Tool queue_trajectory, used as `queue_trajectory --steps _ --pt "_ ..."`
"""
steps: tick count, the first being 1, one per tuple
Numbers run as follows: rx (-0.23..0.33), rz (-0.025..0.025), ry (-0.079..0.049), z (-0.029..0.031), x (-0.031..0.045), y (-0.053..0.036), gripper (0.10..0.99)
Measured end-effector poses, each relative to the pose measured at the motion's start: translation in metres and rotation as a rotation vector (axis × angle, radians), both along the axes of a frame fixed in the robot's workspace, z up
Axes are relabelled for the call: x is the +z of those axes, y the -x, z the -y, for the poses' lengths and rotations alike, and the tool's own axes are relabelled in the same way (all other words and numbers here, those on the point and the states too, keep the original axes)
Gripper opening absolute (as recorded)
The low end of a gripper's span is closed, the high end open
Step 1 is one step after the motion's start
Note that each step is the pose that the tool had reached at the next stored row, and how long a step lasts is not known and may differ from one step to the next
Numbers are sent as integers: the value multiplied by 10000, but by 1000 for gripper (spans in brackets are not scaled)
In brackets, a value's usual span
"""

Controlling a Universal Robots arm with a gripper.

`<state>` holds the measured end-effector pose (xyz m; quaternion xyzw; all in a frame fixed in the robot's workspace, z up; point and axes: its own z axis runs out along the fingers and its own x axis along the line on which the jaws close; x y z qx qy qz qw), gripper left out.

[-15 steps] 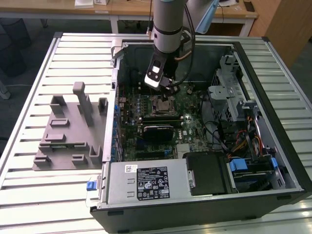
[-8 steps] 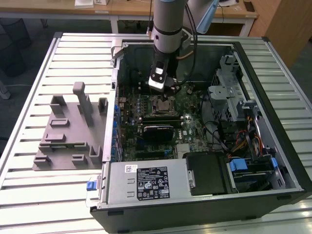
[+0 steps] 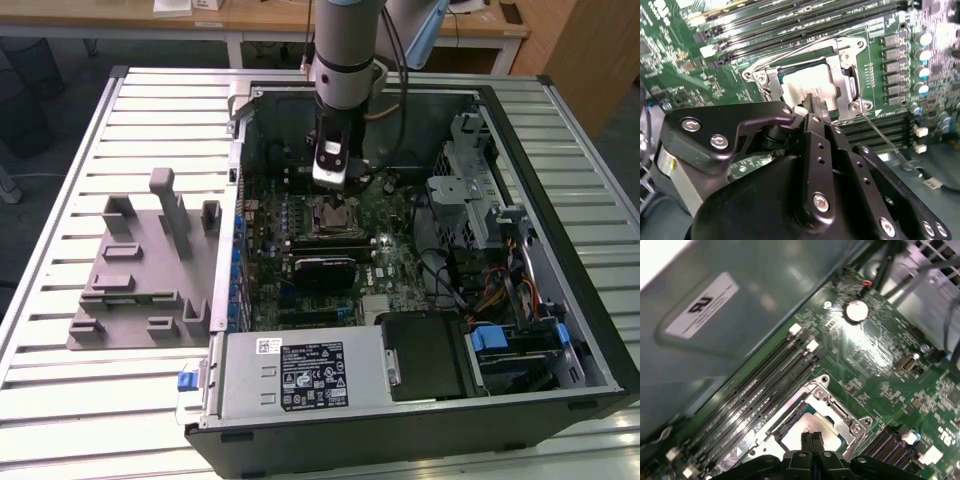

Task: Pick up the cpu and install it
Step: 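Close the cpu cover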

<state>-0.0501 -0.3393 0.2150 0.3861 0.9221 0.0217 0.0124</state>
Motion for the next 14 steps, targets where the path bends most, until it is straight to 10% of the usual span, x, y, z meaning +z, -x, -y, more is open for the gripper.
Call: queue_trajectory --steps 14 --pt "2341 -3 233 0 -10 0 106"
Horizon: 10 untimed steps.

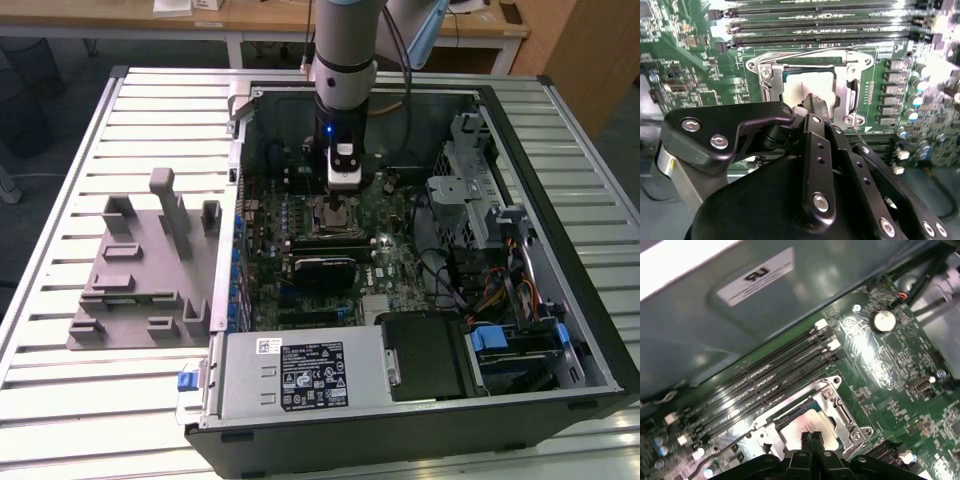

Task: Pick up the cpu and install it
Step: 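Close the cpu cover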

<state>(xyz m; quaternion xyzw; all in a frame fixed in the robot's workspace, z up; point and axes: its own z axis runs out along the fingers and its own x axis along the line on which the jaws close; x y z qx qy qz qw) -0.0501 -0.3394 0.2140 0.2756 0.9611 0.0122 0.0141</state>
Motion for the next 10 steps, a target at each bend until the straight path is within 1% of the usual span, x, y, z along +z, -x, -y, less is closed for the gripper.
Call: queue_trajectory --steps 5,10 --pt "886 1 50 0 -6 0 106" --pt "1802 3 69 0 -14 0 106"
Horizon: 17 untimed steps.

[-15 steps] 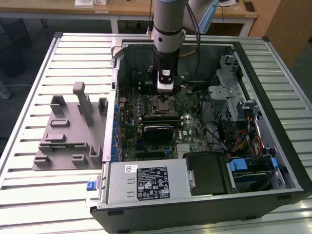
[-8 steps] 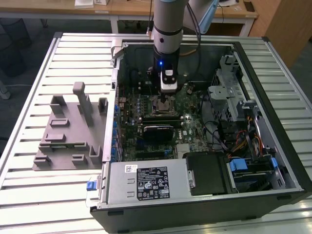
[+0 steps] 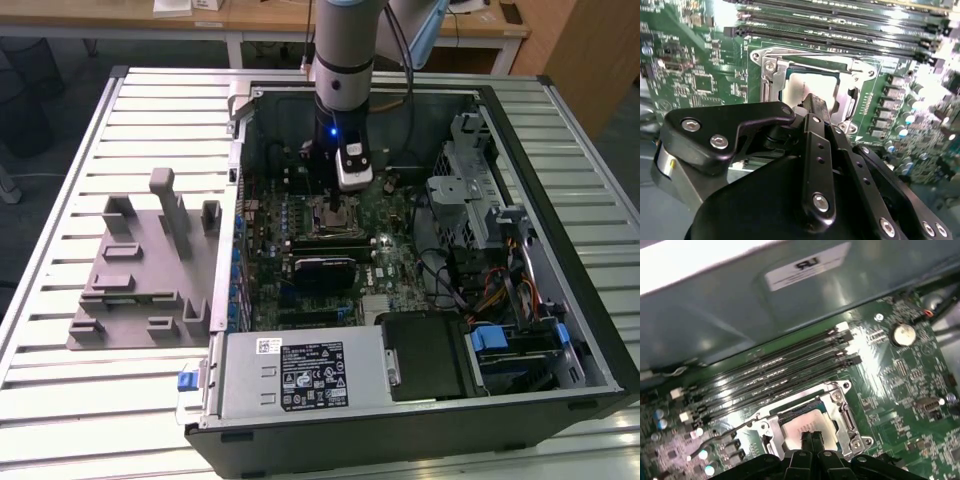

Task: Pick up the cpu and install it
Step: 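Close the cpu cover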

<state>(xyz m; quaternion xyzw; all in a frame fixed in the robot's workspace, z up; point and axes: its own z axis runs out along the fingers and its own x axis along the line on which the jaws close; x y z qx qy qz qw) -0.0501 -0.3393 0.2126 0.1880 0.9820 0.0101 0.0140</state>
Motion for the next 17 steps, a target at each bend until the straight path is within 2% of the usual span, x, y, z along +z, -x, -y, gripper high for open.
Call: queue_trajectory --steps 11,17 --pt "1993 -1 39 0 -18 0 106" --pt "2194 -1 41 0 -21 4 106"
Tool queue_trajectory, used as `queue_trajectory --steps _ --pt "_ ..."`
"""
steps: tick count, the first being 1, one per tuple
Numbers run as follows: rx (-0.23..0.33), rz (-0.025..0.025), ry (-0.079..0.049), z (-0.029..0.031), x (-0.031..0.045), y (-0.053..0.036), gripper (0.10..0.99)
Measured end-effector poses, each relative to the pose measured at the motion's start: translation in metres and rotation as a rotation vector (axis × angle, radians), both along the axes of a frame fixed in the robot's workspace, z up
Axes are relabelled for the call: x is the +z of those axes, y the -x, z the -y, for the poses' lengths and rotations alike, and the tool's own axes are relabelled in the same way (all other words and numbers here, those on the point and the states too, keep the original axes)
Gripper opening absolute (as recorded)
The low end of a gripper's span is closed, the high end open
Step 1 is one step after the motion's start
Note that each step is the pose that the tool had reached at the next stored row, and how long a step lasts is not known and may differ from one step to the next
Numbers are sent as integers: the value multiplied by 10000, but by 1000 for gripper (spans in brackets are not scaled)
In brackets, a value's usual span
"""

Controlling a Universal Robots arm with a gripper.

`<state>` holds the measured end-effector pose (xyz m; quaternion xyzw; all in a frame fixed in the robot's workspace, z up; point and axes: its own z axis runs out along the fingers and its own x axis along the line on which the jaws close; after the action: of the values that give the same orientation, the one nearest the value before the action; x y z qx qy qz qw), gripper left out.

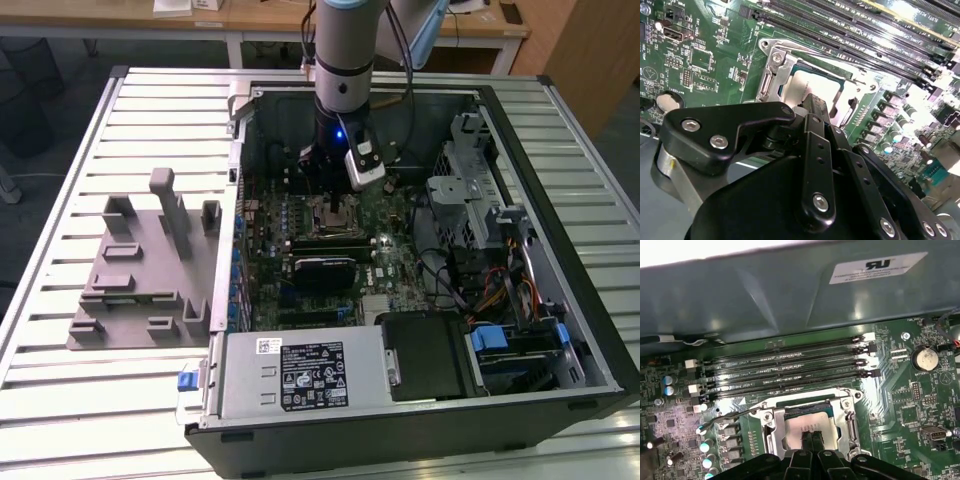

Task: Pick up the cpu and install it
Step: 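Close the cpu cover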

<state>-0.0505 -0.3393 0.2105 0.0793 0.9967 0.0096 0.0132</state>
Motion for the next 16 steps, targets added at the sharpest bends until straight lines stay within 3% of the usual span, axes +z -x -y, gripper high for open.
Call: queue_trajectory --steps 6,16 --pt "1014 0 3 0 -7 1 106" --pt "1033 1 1 0 -8 11 106"
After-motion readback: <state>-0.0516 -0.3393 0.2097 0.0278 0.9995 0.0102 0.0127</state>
